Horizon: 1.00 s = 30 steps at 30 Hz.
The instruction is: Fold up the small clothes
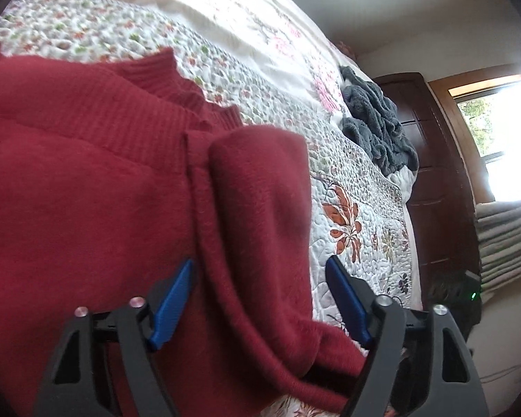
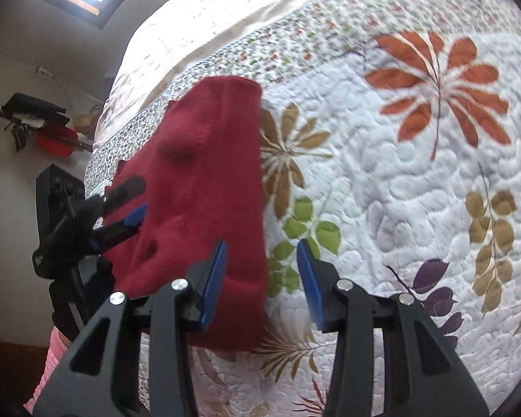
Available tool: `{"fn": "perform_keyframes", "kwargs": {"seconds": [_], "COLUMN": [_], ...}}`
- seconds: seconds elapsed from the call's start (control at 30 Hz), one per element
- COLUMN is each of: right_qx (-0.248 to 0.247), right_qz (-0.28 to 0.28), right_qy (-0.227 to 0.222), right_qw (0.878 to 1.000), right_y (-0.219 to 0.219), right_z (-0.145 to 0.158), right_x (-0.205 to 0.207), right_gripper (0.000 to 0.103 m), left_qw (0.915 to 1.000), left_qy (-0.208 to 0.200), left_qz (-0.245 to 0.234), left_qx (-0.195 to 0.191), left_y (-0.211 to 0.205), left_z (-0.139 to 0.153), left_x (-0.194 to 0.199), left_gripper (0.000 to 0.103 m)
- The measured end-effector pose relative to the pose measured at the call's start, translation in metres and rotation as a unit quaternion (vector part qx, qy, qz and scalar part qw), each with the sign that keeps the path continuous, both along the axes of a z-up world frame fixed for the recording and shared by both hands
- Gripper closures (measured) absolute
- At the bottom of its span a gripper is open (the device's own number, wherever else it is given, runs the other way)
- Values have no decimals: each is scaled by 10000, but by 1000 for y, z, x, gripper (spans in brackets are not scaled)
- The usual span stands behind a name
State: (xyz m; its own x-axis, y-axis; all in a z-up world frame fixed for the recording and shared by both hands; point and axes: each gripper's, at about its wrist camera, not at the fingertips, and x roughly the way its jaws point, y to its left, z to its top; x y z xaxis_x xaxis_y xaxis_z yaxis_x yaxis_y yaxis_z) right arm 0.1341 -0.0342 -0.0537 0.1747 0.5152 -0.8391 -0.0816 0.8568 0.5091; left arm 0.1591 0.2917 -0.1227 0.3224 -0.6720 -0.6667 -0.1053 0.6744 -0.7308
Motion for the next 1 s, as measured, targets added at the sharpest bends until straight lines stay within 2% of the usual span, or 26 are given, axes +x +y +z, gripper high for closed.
{"fn": "perform_keyframes", "kwargs": {"seconds": [0.17,0.2,0.33,0.47,0.67,0.77,1.0], "right_qx": [84,46,-12,-44,-90,-42,34], "right_qz": [-65,-58,-27,-22,121,168,378], "right_qy": [26,6,-35,-32,-143,-166,-253], "right_qw": [9999,10000,10000,10000,9998,9997,9990], "right_y": [-8,-9,-10,-9,0,5,26], "right_z": [-9,-9,-9,-11,-9,-7,-3], "right_x": [-2,-3,-3,-4,-9,-10,-12], "right_gripper": [61,61,61,61,60,60,58], "left_qw": [9999,9998,9996,9997,9983,9967,9948], "left_qy": [83,98,90,-72,-558,-781,-970], "left_qz": [-69,-51,56,73,111,117,314], "left_qx": [75,169,262,231,147,164,79], "left_y": [-15,-18,-20,-16,-4,10,57], "left_z": [-7,-9,-11,-7,18,35,60], "left_x": [12,13,14,10,-1,-8,-16], "left_gripper": [62,72,81,86,88,88,88]}}
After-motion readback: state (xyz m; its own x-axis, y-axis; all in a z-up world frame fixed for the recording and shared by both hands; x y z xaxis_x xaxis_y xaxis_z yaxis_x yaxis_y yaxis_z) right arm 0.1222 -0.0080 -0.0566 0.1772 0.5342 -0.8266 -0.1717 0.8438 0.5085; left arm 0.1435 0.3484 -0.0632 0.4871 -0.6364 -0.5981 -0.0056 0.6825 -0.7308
